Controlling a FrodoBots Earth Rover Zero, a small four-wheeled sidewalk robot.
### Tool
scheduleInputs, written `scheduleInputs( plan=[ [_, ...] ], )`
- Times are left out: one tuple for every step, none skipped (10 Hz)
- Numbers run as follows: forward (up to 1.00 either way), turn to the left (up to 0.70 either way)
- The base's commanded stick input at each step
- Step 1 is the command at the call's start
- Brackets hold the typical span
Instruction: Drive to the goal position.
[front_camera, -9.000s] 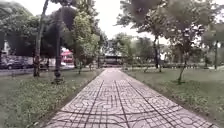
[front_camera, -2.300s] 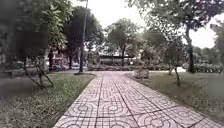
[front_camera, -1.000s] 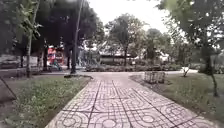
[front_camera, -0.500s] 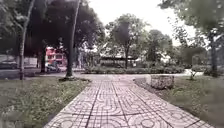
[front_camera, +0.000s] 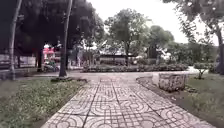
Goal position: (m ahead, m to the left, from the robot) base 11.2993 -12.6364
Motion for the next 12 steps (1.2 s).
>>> scheduleInputs(
  plan=[
    [1.0, -0.27],
    [1.0, -0.27],
    [1.0, -0.27],
    [1.0, -0.27],
    [1.0, -0.27],
    [1.0, -0.27],
    [1.0, -0.27],
    [1.0, -0.27],
    [1.0, 0.0],
    [1.0, 0.0],
    [1.0, 0.0],
    [1.0, 0.0]
  ],
)
